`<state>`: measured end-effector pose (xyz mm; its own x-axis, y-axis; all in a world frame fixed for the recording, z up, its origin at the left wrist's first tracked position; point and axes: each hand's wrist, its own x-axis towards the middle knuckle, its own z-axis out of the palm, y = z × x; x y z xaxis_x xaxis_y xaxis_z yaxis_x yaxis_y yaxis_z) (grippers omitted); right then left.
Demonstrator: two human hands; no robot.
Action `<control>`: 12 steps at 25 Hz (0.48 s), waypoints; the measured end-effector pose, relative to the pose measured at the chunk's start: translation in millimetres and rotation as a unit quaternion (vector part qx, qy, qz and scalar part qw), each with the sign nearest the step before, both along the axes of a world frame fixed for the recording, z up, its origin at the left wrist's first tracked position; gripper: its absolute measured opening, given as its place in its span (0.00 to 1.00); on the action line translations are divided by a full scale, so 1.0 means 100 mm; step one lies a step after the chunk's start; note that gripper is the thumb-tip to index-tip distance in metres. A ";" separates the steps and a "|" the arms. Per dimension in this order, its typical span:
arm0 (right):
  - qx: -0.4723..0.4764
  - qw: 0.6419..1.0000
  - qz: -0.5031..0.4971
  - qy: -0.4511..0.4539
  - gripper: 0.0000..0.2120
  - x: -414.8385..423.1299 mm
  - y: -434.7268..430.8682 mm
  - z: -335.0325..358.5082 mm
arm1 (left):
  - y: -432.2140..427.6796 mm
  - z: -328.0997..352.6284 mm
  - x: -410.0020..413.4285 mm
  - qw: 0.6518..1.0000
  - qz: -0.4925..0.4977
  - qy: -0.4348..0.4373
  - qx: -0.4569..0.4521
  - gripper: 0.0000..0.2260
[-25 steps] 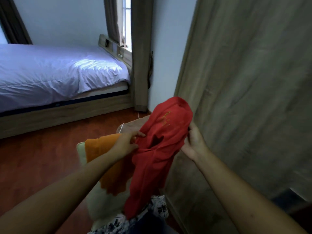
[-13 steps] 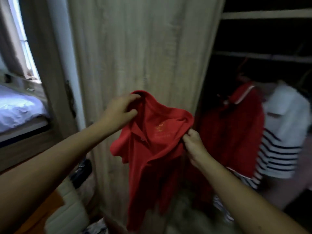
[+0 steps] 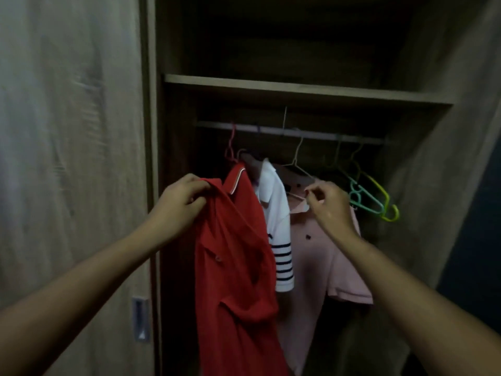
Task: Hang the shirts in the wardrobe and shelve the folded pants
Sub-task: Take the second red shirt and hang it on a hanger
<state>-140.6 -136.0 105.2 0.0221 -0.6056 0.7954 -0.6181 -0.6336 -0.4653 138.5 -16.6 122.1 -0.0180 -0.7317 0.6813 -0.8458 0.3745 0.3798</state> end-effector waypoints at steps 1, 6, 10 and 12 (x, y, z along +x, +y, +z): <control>-0.017 0.999 -0.040 0.007 0.07 -0.14 -0.12 0.10 | -0.04 -0.01 -0.07 1.000 -0.010 -0.005 0.005 0.18; 0.031 0.979 -0.193 0.065 0.11 -0.74 -0.67 0.31 | -0.19 0.03 -0.31 0.999 -0.046 -0.027 0.000 0.16; 0.110 0.961 -0.214 0.136 0.14 -0.84 -0.90 0.26 | -0.28 0.08 -0.37 0.997 -0.058 -0.041 0.003 0.17; 0.127 0.966 -0.194 0.114 0.16 -0.79 -0.97 0.22 | -0.32 0.09 -0.36 0.997 -0.057 -0.047 0.007 0.18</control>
<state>-219.3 -233.3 127.4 -0.0881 -0.7793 0.6205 -0.8909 -0.2170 -0.3991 102.7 -48.1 130.6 -0.1653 -0.7305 0.6626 -0.8298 0.4662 0.3069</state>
